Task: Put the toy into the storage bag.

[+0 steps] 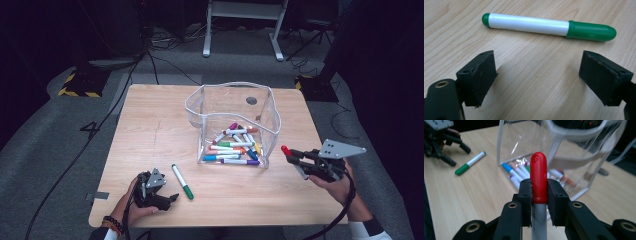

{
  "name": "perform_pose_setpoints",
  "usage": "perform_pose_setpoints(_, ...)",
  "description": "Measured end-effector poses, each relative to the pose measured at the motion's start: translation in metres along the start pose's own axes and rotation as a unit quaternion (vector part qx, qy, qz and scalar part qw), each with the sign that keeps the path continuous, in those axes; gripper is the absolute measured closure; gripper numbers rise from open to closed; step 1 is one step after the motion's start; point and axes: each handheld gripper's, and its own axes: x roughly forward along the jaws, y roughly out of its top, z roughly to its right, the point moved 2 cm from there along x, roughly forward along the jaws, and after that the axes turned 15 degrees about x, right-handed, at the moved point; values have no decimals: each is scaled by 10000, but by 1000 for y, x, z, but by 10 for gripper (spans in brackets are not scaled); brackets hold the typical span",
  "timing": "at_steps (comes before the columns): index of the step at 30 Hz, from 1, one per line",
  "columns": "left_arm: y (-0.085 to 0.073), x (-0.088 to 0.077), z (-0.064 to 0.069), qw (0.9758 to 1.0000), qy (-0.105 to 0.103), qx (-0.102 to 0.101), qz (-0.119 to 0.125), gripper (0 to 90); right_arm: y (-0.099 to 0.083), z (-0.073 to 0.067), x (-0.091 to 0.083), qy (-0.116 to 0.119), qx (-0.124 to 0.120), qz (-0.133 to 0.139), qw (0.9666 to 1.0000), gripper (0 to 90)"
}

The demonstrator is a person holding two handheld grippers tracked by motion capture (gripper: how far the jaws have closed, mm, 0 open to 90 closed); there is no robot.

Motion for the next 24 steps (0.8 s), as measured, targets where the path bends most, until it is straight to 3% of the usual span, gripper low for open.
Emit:
perform_pose_setpoints(2, 0, 0, 0, 10000, 11, -2, -2, 144, 16, 2, -6, -99, -115, 99, 9998, 744)
perform_pose_setpoints(8, 0, 0, 0, 10000, 8, -2, -4, 144, 64, 9, -9, -68, -247, 347, 9991, 744)
perform_pose_setpoints(17, 0, 0, 0, 10000, 0, -9, 4, 144, 114, 10, 16, -37, -483, 300, 9984, 744)
perform_pose_setpoints(24, 0, 0, 0, 10000, -1, -7, 3, 144, 149, -1, 41, 39, -701, 236, 9973, 744)
